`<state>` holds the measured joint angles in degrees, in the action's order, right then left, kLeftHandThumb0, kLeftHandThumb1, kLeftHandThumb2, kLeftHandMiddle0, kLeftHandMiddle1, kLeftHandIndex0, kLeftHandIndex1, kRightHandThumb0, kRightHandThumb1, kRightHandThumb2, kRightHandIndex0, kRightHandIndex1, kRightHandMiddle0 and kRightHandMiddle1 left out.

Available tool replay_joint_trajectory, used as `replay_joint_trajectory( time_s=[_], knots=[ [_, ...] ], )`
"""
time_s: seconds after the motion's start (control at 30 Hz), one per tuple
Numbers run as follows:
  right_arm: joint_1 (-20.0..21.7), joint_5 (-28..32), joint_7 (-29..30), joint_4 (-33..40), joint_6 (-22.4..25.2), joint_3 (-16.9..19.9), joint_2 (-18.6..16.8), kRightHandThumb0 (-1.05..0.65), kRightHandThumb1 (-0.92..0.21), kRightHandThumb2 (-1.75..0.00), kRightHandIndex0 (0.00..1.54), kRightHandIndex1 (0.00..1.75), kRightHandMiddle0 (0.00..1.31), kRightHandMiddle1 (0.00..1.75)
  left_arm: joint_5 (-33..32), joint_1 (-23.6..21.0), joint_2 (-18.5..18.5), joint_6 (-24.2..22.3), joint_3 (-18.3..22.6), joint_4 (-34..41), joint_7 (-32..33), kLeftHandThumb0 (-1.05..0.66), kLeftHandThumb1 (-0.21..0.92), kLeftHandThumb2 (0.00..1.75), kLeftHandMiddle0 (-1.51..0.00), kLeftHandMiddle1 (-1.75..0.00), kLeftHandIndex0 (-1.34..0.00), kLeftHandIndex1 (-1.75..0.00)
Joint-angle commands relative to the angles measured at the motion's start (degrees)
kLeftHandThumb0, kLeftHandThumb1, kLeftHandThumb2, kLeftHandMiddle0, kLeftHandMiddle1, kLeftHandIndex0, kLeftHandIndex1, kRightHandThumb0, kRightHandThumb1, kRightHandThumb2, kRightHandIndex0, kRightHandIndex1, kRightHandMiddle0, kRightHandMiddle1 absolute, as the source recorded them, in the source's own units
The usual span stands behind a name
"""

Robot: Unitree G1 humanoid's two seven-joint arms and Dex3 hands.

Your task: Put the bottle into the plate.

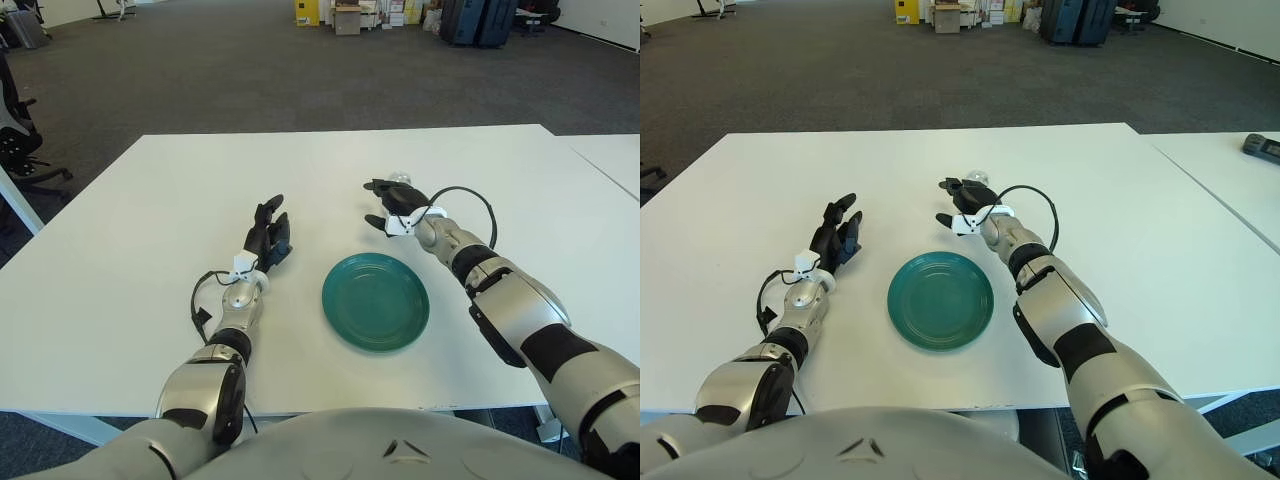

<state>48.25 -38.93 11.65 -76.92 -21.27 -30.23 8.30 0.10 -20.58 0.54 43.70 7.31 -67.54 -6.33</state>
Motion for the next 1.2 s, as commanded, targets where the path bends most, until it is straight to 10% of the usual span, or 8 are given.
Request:
replay_joint_trajectory(
  time_s=[0.0, 0.83, 1.17],
  knots=[
    [-1.79, 0.82, -1.93, -0.88, 1.52, 0.71, 1.12, -0.88, -0.92, -1.06, 0.35, 0.08, 0.0, 0.57, -0.39, 4.91, -0.01, -1.39, 0.13, -2.5, -1.07, -0.85, 0.92, 0.75, -0.4, -0.02, 0.0, -0.77],
    [-4.68, 2.18, -3.78, 0.16, -1.85, 3.29, 3.58, -0.9, -0.92, -1.1, 0.48, 0.15, 0.0, 0.69, -0.67, 5.1, 1.08, -0.52, 0.47, -2.54, -2.54, -0.84, 0.92, 0.79, -0.42, -0.02, 0.0, -0.82],
    [-7.38, 3.14, -2.77, 4.0, -7.61, 4.07, 7.97, -0.94, -0.92, -1.16, 0.34, 0.68, 0.0, 0.71, -0.28, 4.85, 1.31, -1.32, 0.13, -2.72, -2.31, -0.87, 0.92, 0.79, -0.43, -0.03, 0.0, -0.85]
  ],
)
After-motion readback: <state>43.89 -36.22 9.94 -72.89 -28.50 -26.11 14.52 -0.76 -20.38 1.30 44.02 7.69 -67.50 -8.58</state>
